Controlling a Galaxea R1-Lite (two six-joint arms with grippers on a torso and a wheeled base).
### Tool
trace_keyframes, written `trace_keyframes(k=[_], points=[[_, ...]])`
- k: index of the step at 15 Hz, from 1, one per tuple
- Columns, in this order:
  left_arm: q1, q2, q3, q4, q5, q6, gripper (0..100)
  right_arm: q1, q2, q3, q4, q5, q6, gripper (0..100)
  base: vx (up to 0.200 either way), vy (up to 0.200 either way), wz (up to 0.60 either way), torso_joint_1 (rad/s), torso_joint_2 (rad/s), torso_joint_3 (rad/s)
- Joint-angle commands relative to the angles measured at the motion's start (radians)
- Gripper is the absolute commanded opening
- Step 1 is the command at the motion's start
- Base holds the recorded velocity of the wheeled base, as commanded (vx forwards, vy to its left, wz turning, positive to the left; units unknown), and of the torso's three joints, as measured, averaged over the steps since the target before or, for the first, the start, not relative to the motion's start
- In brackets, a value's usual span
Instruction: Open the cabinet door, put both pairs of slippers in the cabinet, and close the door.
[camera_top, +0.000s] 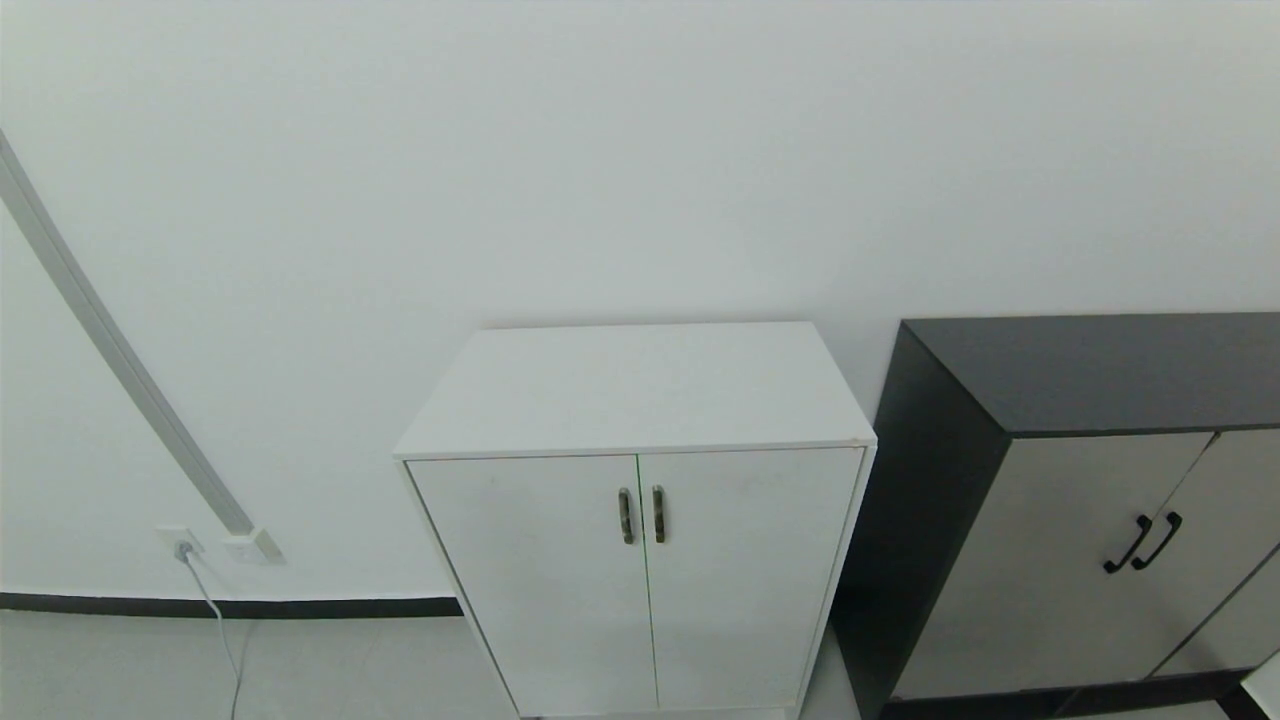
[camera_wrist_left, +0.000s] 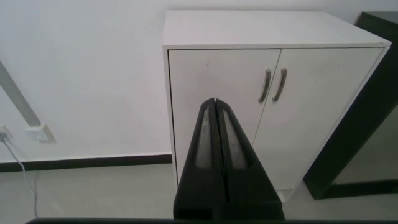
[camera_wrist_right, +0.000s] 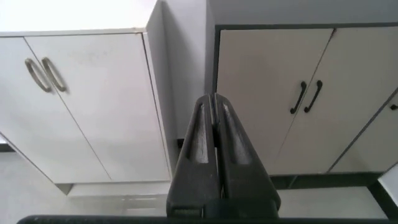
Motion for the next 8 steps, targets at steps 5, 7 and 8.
trace_keyframes(k=[5,7,8], points=[[0.000,0.001,0.000,0.000,0.000,0.000,0,0.002,-0.025,0.000,-0.002,-0.040,0.028,0,0.000,0.000,0.00,0.000,0.00,0.000],[0.000,0.001,0.000,-0.002,0.000,0.000,0,0.002,-0.025,0.000,-0.005,-0.084,0.066,0,0.000,0.000,0.00,0.000,0.00,0.000],[0.000,0.001,0.000,-0.002,0.000,0.000,0,0.002,-0.025,0.000,-0.006,-0.109,0.094,0,0.000,0.000,0.00,0.000,0.00,0.000]])
